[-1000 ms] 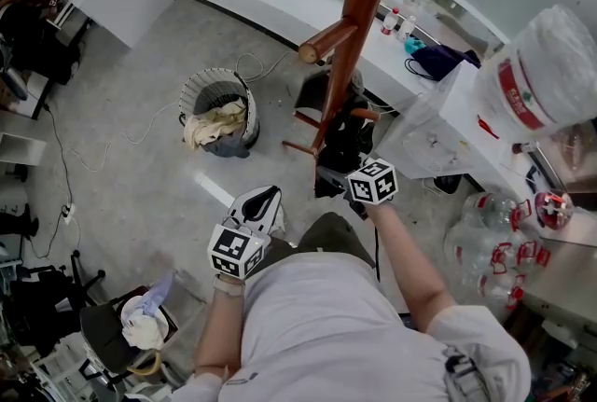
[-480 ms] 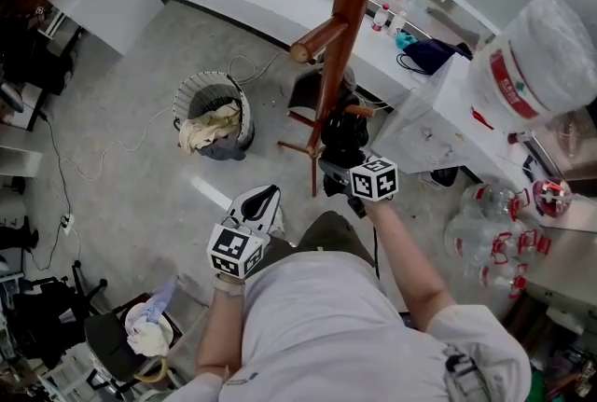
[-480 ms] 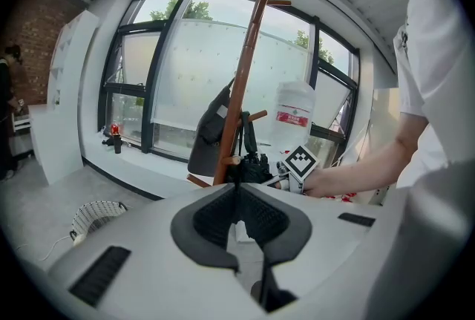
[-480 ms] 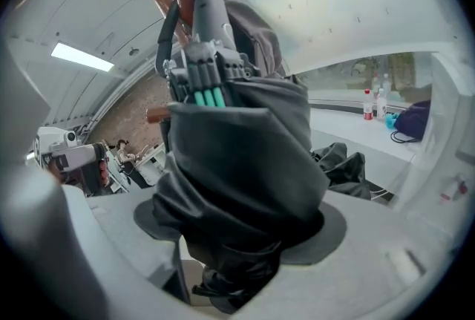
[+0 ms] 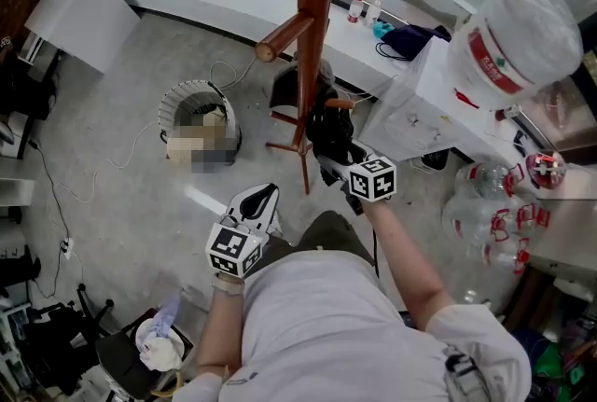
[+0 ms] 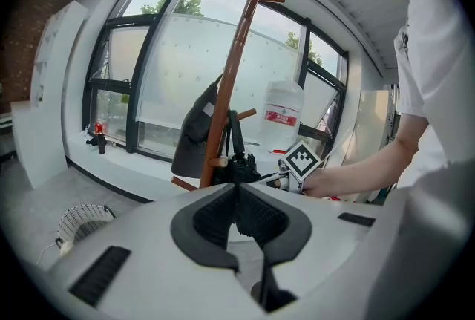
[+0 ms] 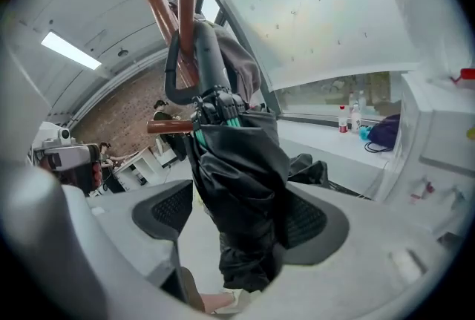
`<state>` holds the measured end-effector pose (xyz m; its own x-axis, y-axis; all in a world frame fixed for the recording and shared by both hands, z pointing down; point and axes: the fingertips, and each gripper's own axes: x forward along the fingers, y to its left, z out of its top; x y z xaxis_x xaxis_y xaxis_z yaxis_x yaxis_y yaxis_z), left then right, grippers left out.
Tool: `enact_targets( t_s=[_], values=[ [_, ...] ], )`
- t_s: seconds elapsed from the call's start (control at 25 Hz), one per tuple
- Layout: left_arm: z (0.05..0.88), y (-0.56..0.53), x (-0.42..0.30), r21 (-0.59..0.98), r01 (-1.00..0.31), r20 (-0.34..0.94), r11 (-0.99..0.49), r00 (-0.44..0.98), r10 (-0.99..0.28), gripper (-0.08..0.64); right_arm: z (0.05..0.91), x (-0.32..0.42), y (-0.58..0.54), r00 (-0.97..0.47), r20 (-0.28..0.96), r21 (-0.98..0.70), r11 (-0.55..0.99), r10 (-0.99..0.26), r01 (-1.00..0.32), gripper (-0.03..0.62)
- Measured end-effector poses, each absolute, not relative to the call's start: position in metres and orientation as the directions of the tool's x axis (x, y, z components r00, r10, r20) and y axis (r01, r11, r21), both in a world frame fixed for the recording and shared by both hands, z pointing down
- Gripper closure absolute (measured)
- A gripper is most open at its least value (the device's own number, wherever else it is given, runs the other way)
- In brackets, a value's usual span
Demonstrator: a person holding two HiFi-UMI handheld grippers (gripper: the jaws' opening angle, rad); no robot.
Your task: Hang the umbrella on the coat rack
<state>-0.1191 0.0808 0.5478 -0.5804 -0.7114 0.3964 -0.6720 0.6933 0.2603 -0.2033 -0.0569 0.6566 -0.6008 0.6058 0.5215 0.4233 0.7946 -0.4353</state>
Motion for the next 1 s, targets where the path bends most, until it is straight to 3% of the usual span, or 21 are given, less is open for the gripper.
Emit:
enact_targets(
  t_s=[0.4, 1.0],
  values=[
    [0.546, 0.065, -0.119, 0.274, -0.746, 0.373, 0.607, -0.499, -0.782, 0.557, 0.633, -0.17, -0.075, -0.677, 0.484, -0.415, 0.827, 0.554, 0.38, 0.241],
    [0.522, 0.01, -0.127, 0.258, -0.873, 0.331, 0.413, -0.322, -0.887, 0.557, 0.532, -0.112, -0.11, -0.858, 0.306, -0.342, 0.889, 0.412, 0.305, 0.268]
  ],
)
